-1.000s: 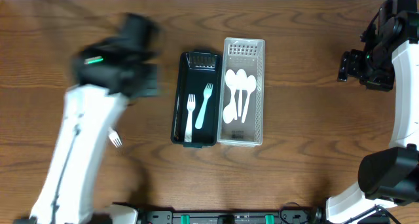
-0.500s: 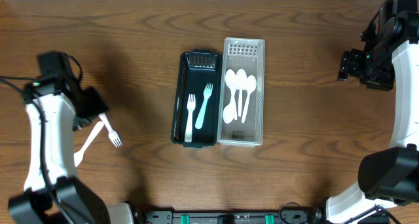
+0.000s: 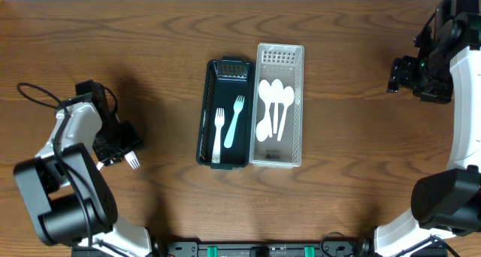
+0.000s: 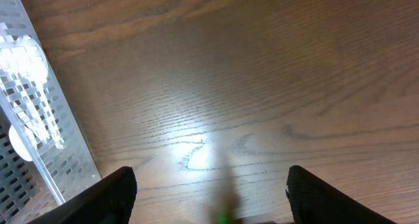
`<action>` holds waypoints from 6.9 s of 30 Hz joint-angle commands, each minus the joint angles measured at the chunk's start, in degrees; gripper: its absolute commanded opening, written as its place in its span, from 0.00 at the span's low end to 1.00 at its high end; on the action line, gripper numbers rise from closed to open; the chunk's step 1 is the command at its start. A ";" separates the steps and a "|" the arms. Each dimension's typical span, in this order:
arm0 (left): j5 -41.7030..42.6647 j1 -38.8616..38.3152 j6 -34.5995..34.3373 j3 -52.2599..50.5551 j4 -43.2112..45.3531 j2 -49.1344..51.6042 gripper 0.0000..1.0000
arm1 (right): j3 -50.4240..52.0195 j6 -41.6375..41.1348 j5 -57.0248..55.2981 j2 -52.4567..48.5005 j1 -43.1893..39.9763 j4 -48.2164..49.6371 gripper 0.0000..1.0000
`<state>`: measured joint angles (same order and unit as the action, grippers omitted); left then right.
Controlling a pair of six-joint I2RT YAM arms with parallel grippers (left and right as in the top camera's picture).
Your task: Pack container
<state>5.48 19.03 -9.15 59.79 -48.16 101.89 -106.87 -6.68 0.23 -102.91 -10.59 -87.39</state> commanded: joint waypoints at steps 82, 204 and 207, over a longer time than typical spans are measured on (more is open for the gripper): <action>-8.83 -47.04 2.14 28.87 -14.58 3.48 0.47 | -0.20 1.38 -0.44 -0.17 0.04 0.20 0.77; -5.90 26.64 -77.05 -15.21 17.90 -7.15 0.52 | -0.20 -5.55 0.04 -0.17 0.07 -3.72 0.81; -5.90 26.64 -75.49 -15.21 17.94 -7.15 0.52 | -0.20 -5.55 0.04 -0.17 0.07 -3.69 0.80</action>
<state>-0.38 45.32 -86.52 45.32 -30.96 92.27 -106.87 -11.55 0.23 -102.91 -10.59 -91.02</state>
